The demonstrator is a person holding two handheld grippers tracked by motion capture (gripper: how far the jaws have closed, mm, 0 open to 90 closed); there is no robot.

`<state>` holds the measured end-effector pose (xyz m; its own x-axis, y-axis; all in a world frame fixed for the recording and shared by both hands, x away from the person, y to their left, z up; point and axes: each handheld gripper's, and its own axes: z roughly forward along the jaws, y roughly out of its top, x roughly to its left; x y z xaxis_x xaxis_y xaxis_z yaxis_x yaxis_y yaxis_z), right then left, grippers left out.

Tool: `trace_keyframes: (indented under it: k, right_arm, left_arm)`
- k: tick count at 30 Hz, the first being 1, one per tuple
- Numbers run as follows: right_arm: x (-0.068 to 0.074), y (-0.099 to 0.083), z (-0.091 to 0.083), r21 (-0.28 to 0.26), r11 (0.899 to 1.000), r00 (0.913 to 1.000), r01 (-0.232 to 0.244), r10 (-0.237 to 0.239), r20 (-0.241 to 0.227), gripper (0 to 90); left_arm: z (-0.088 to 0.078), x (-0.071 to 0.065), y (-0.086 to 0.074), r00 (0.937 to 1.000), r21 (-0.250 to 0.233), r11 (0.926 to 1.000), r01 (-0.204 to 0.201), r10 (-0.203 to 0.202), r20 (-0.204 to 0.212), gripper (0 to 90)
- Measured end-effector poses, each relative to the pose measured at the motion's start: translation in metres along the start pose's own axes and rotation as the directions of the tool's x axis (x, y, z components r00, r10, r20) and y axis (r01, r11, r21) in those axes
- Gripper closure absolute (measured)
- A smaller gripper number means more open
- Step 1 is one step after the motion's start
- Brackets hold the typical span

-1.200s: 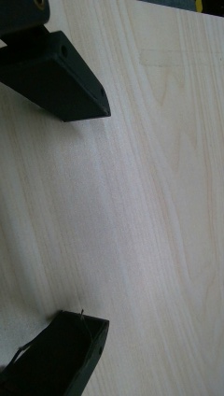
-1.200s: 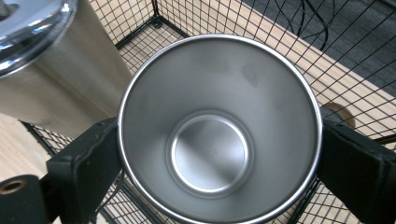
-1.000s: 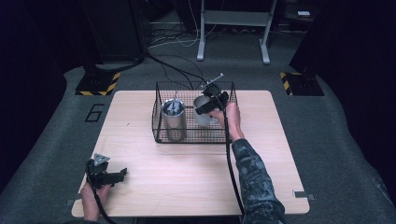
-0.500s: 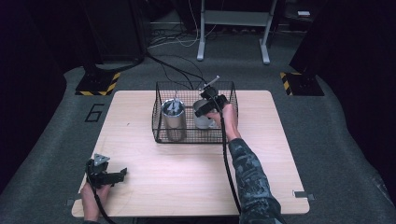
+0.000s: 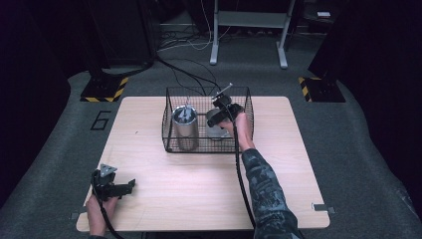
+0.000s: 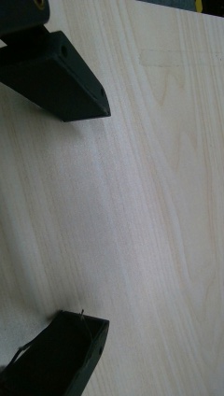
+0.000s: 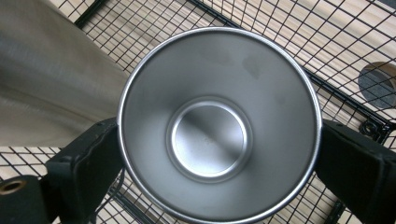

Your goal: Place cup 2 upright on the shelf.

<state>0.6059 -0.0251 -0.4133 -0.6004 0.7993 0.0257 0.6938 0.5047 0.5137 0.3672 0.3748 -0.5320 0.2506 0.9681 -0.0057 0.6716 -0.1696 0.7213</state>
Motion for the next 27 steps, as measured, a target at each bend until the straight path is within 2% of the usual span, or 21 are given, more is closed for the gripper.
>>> trace_keyframes:
  k: [6, 11, 14, 16, 19, 23, 27]
  right_arm:
    - [-0.002, -0.002, 0.002, -0.022, 1.0, 0.9999, -0.012, 0.012, 0.0, 4.7]
    - [-0.001, -0.001, 0.0, -0.02, 1.0, 0.9997, -0.01, 0.011, 0.021, 0.0]
    - [-0.001, -0.001, -0.003, -0.042, 0.999, 0.9996, -0.016, 0.017, 0.021, 0.0]
    - [0.001, -0.002, -0.007, -0.057, 0.998, 0.9998, -0.021, 0.021, 0.001, 0.0]
    - [0.004, -0.003, -0.014, -0.074, 0.997, 0.9997, -0.023, 0.024, 0.006, 0.0]
    - [0.006, -0.005, -0.026, -0.103, 0.995, 0.9999, 0.008, -0.009, -0.005, 0.0]
    - [0.013, -0.011, -0.042, -0.152, 0.988, 0.9991, 0.04, -0.042, -0.011, 0.0]
  left_arm:
    - [0.0, 0.0, 0.0, 1.0, -0.005, 1.0, -0.002, 0.002, -0.004, 1.5]
    - [0.0, 0.0, 0.0, 1.0, 0.0, 1.0, -0.001, 0.001, 0.0, 1.5]
    - [0.0, 0.0, 0.0, 1.0, -0.002, 1.0, -0.002, 0.002, -0.001, 1.5]
    - [0.0, 0.0, 0.0, 1.0, -0.002, 1.0, 0.0, 0.0, -0.001, 1.5]
    - [0.0, 0.0, 0.0, 1.0, -0.002, 1.0, -0.003, 0.003, -0.001, 1.5]
    - [0.001, 0.0, 0.0, 1.0, -0.014, 0.9999, -0.004, 0.004, -0.005, 1.5]
    - [0.001, 0.0, 0.0, 1.0, -0.014, 0.9999, -0.005, 0.005, -0.005, 1.6]
